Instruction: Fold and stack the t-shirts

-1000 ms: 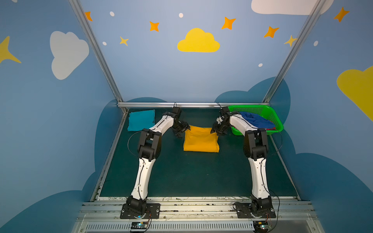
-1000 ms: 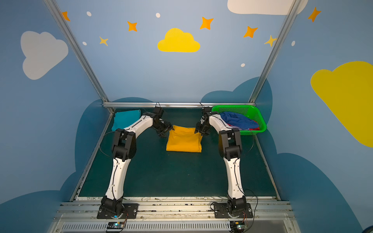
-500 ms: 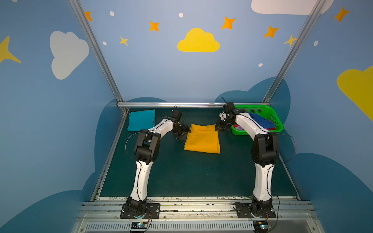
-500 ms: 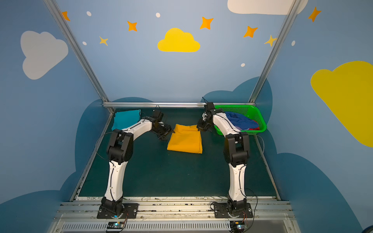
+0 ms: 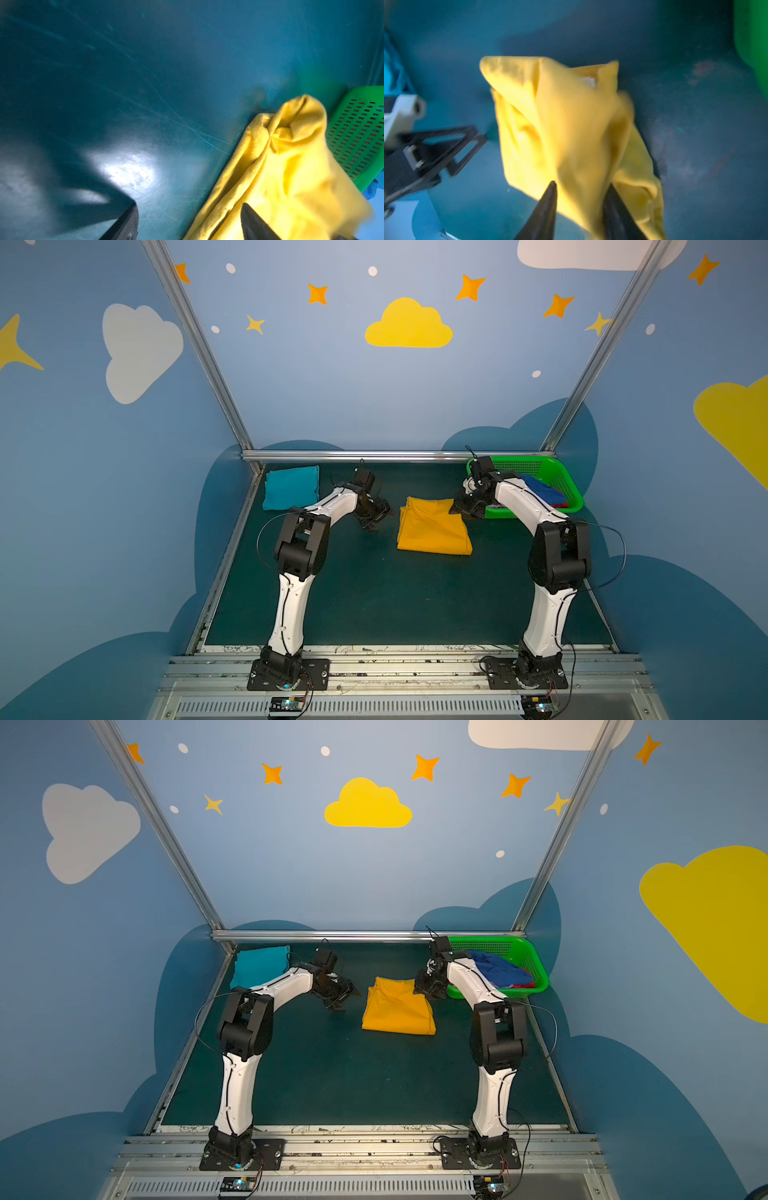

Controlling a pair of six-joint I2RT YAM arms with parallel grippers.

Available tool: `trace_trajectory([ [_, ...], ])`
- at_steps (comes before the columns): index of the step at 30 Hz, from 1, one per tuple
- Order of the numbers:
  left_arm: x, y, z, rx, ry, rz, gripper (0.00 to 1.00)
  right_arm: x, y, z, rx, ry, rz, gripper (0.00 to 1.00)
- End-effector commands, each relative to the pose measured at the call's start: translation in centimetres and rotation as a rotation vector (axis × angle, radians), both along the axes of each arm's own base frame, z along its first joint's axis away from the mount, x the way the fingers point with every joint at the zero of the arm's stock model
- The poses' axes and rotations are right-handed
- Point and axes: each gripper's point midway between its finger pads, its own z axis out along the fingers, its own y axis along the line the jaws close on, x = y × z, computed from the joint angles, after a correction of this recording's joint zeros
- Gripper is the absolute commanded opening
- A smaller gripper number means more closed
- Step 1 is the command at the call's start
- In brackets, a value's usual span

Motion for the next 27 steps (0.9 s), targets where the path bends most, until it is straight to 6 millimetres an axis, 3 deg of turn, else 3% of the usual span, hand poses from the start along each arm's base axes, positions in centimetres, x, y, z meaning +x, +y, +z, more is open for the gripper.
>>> trace_trajectory([
  [1, -2.0, 0.2, -1.5, 0.046, 0.092, -0.004, 0.78, 0.7, -2.3, -1.2, -0.021, 0.038, -0.06, 0.43],
  [4, -0.7, -0.2, -0.5, 0.059, 0.059, -0.019, 0.79, 0.8, -2.9, -0.3, -0.048, 0.007, -0.064, 0.44],
  [8, 2.2, -2.7, 2.3, 0.108, -0.079, -0.105, 0.8, 0.8, -3.6, 0.4, -0.103, -0.01, -0.064, 0.46],
  [15, 6.3, -4.7, 2.0, 0.24, -0.166, -0.172, 0.8, 0.8, -3.6, -1.1, -0.11, 0.022, -0.067, 0.47],
  [17, 7.2, -5.3, 1.8, 0.217, -0.198, -0.17, 0.8, 1.4, -3.5, -1.3, -0.111, 0.008, -0.066, 0.42],
  [21, 8.5, -6.1, 1.1, 0.166, -0.245, -0.16, 0.72, 2.8, -3.4, -2.2, -0.138, 0.004, -0.06, 0.23],
  [27, 9.6, -6.4, 0.6, 0.157, -0.282, -0.146, 0.65, 4.6, -2.1, -4.1, -0.198, 0.013, -0.01, 0.14],
])
